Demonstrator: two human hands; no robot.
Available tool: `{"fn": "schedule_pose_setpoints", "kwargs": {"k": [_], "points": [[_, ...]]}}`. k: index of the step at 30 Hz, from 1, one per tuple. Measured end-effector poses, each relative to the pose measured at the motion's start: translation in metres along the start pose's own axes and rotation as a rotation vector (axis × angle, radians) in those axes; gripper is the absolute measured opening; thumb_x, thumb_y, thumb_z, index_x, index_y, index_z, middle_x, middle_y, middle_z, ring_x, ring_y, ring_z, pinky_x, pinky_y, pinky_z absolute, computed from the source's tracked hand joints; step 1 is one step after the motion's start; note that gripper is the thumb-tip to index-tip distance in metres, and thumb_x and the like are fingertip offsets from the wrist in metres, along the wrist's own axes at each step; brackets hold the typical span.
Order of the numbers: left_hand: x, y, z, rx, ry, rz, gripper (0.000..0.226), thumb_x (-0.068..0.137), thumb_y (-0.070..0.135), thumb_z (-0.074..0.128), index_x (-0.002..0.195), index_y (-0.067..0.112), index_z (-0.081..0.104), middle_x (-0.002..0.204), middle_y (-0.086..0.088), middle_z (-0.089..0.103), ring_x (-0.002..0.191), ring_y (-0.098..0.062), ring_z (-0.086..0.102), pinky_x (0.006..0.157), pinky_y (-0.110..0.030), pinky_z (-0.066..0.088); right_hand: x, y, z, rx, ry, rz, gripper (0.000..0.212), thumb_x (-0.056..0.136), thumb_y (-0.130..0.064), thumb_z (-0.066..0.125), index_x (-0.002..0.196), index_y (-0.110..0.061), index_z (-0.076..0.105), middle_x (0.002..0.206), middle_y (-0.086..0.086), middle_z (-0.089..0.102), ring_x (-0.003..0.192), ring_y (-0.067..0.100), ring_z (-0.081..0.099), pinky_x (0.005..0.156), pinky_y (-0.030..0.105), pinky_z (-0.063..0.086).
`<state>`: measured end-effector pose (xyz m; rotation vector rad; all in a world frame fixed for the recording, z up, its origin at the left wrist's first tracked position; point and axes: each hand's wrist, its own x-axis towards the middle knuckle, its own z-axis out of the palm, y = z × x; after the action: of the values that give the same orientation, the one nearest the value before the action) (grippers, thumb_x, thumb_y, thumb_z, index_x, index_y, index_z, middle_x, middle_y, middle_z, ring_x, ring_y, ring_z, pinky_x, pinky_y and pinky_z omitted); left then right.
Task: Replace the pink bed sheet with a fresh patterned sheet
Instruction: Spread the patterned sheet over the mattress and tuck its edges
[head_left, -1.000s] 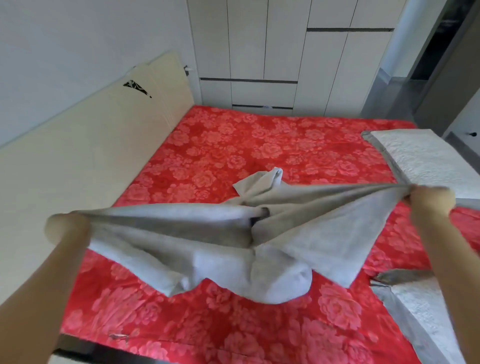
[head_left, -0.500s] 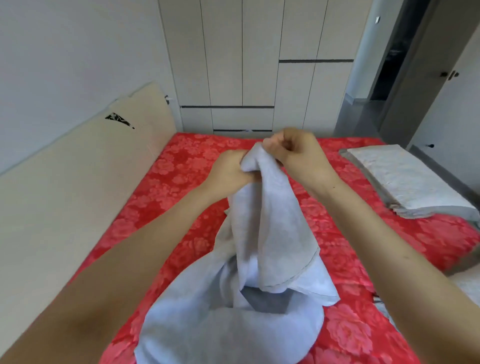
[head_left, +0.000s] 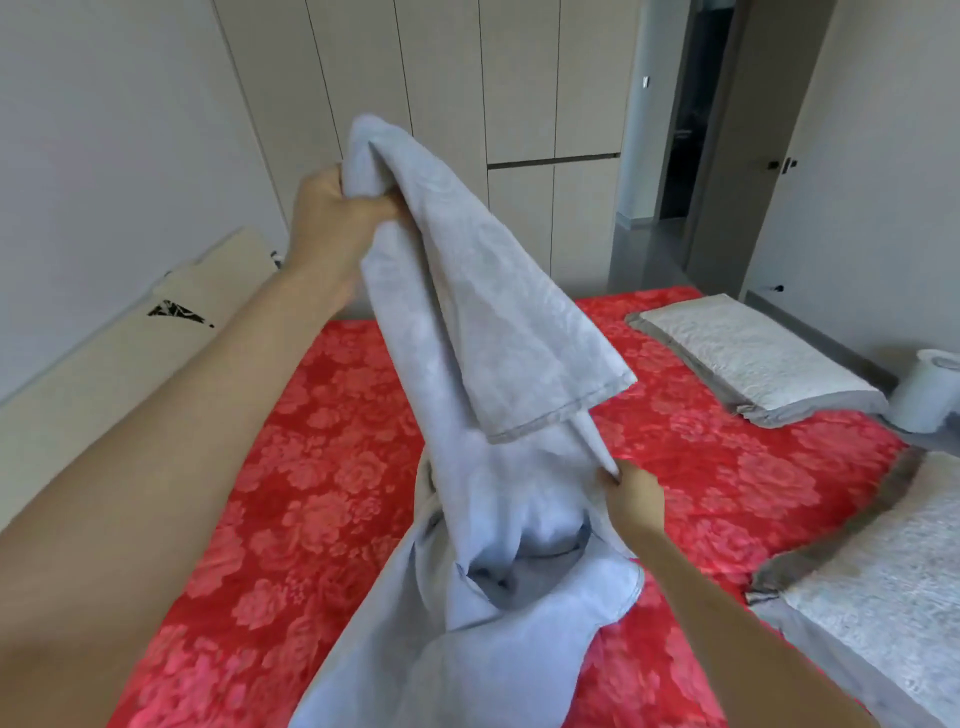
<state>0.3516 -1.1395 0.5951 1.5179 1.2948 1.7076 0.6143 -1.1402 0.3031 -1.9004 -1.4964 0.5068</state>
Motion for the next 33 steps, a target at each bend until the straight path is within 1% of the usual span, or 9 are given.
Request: {"fn": "schedule_pose_setpoints", "kwargs": {"k": [4, 7, 10, 15, 17, 21, 24, 27, 33], "points": [[0.036, -0.009, -0.053, -0.045, 0.149, -0.08, 0.026, 0.075, 0.022, 0.077, 0.097, 0.011, 0.066, 0.095, -0.004, 0.069, 0.08, -0.011, 0.068, 0.07, -0.027, 0.055, 0.05, -0.059, -0.123, -0.045, 0.231, -0.221, 0.018, 0.084, -0.01, 0.052, 0.079, 0.001, 0.065, 0.071, 0.019, 0.062, 0.065, 0.027, 0.052, 0.057, 0.031, 0.026], [0.056, -0.024, -0.074, 0.003, 0.174, -0.123, 0.017, 0.093, 0.01, 0.057, 0.076, 0.009, 0.053, 0.078, -0.005, 0.054, 0.056, 0.005, 0.055, 0.063, -0.018, 0.043, 0.077, -0.159, -0.244, 0.096, 0.561, -0.467, 0.025, 0.077, -0.004, 0.048, 0.088, 0.001, 0.07, 0.079, 0.014, 0.066, 0.073, 0.018, 0.053, 0.057, 0.027, 0.033], [0.08, -0.021, -0.08, 0.088, 0.275, -0.154, 0.032, 0.096, 0.005, 0.044, 0.066, 0.016, 0.042, 0.069, -0.001, 0.044, 0.054, -0.008, 0.049, 0.056, -0.02, 0.038, 0.076, -0.224, -0.295, 0.223, 0.829, -0.676, 0.032, 0.08, -0.01, 0.044, 0.096, -0.007, 0.071, 0.091, 0.005, 0.07, 0.082, 0.018, 0.061, 0.069, 0.029, 0.046], [0.1, -0.032, -0.108, 0.245, 0.33, -0.118, 0.019, 0.085, 0.001, 0.045, 0.09, 0.003, 0.063, 0.087, -0.023, 0.06, 0.087, -0.026, 0.054, 0.066, -0.031, 0.038, 0.08, -0.183, -0.272, -0.223, 0.271, -0.536, 0.043, 0.087, -0.028, 0.065, 0.06, 0.003, 0.053, 0.059, 0.018, 0.052, 0.056, 0.025, 0.043, 0.052, 0.031, 0.03], [0.091, -0.048, -0.11, 0.359, 0.236, -0.069, 0.026, 0.079, -0.007, 0.041, 0.087, 0.006, 0.062, 0.081, -0.017, 0.056, 0.081, -0.023, 0.05, 0.06, -0.029, 0.037, 0.074, -0.156, -0.272, -0.263, 0.014, -0.457, 0.052, 0.077, -0.038, 0.075, 0.051, -0.006, 0.044, 0.052, 0.007, 0.039, 0.049, 0.018, 0.035, 0.047, 0.026, 0.025], [0.073, -0.087, -0.107, 0.52, 0.063, -0.131, 0.022, 0.072, 0.0, 0.042, 0.078, -0.004, 0.062, 0.073, -0.017, 0.055, 0.065, -0.017, 0.054, 0.054, -0.027, 0.039, 0.062, -0.084, -0.234, -0.488, -0.376, -0.217, 0.028, 0.066, -0.035, 0.079, 0.053, -0.018, 0.06, 0.054, -0.009, 0.056, 0.051, 0.005, 0.053, 0.047, 0.013, 0.034], [0.056, -0.121, -0.098, 0.416, -0.098, -0.377, 0.022, 0.079, -0.02, 0.048, 0.08, -0.003, 0.062, 0.081, -0.016, 0.059, 0.073, -0.028, 0.058, 0.042, -0.021, 0.051, 0.06, -0.012, -0.196, -0.812, -0.355, -0.089, 0.022, 0.077, -0.034, 0.068, 0.076, -0.014, 0.06, 0.077, 0.001, 0.058, 0.073, 0.016, 0.059, 0.057, 0.016, 0.038], [0.036, -0.15, -0.096, 0.485, -0.491, -0.525, 0.019, 0.078, -0.017, 0.058, 0.086, -0.002, 0.067, 0.086, -0.012, 0.066, 0.083, -0.022, 0.064, 0.063, -0.021, 0.057, 0.057, 0.037, -0.178, -0.894, -0.24, -0.033, 0.036, 0.09, -0.042, 0.056, 0.112, -0.015, 0.062, 0.106, 0.005, 0.066, 0.1, 0.022, 0.063, 0.077, 0.027, 0.048], [0.024, -0.205, -0.098, 0.562, -0.79, -0.628, 0.022, 0.078, -0.002, 0.067, 0.095, 0.012, 0.069, 0.093, 0.001, 0.067, 0.088, -0.008, 0.062, 0.071, -0.014, 0.046, 0.077, 0.047, -0.16, -0.354, -0.367, 0.089, 0.055, 0.071, -0.05, 0.07, 0.094, 0.0, 0.068, 0.064, 0.011, 0.065, 0.054, 0.019, 0.056, 0.053, 0.029, 0.045]]}}
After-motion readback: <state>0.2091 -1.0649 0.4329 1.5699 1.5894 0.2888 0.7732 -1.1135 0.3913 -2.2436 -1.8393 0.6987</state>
